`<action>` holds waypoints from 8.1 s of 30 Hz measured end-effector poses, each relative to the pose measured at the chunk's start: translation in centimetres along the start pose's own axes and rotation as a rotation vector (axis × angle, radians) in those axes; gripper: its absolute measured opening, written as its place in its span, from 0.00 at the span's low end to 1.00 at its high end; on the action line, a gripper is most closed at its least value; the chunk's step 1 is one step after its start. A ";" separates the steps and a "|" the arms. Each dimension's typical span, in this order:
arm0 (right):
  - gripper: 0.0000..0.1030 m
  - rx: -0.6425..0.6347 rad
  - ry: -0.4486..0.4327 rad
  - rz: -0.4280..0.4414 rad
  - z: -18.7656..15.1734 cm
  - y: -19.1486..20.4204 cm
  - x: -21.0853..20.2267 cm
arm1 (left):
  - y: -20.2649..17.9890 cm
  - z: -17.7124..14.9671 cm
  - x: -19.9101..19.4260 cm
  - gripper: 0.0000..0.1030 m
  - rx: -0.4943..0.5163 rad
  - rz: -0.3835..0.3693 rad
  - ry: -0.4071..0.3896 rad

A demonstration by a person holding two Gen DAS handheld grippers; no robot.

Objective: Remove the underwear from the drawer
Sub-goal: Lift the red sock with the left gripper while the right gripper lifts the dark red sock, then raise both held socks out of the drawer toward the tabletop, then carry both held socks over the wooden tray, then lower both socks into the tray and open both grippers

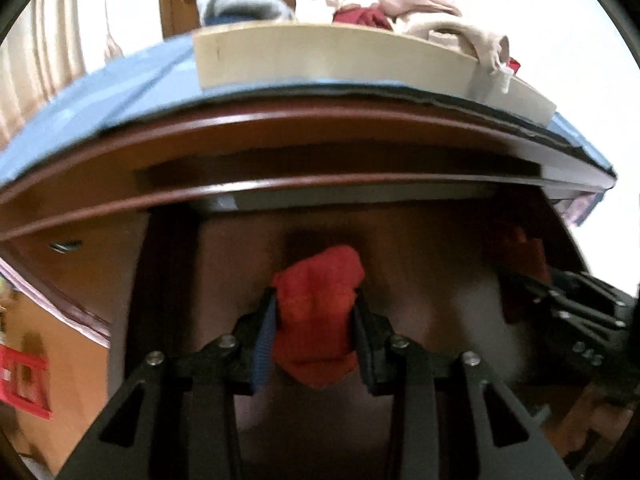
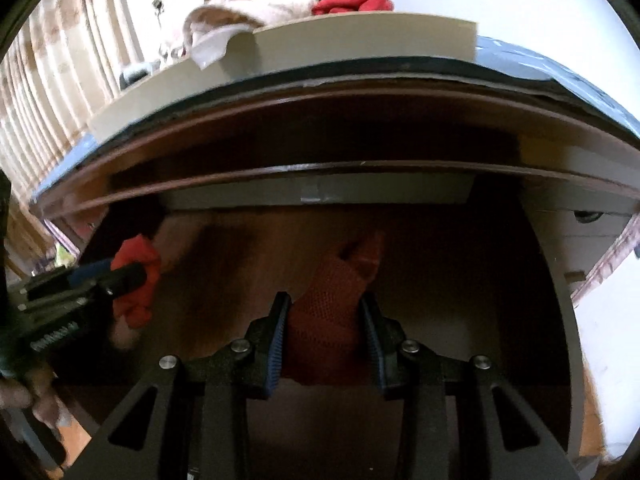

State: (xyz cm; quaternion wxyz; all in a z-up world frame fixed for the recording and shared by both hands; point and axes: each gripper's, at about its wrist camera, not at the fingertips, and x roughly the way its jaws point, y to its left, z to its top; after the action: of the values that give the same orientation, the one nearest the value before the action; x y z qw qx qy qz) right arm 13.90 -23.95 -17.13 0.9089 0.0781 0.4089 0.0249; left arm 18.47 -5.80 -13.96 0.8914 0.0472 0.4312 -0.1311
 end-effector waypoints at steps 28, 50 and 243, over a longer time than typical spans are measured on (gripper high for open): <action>0.36 0.000 -0.089 -0.023 0.0 0.5 -2.9 | 2.5 -0.2 -1.7 0.33 -0.042 0.096 -0.049; 0.36 0.026 -0.150 0.004 -2.3 0.9 -8.7 | 0.8 -1.6 -7.2 0.33 -0.029 0.085 -0.120; 0.38 -0.199 -0.213 -0.263 16.5 2.4 -0.6 | 2.1 16.0 -0.2 0.34 -0.026 0.251 -0.310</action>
State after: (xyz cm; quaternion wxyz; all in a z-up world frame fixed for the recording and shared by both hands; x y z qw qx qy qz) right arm 25.90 -23.61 -5.53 0.9456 -0.0640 0.3127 -0.0623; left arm 31.04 -6.90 -3.90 0.9570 0.0681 0.2815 -0.0191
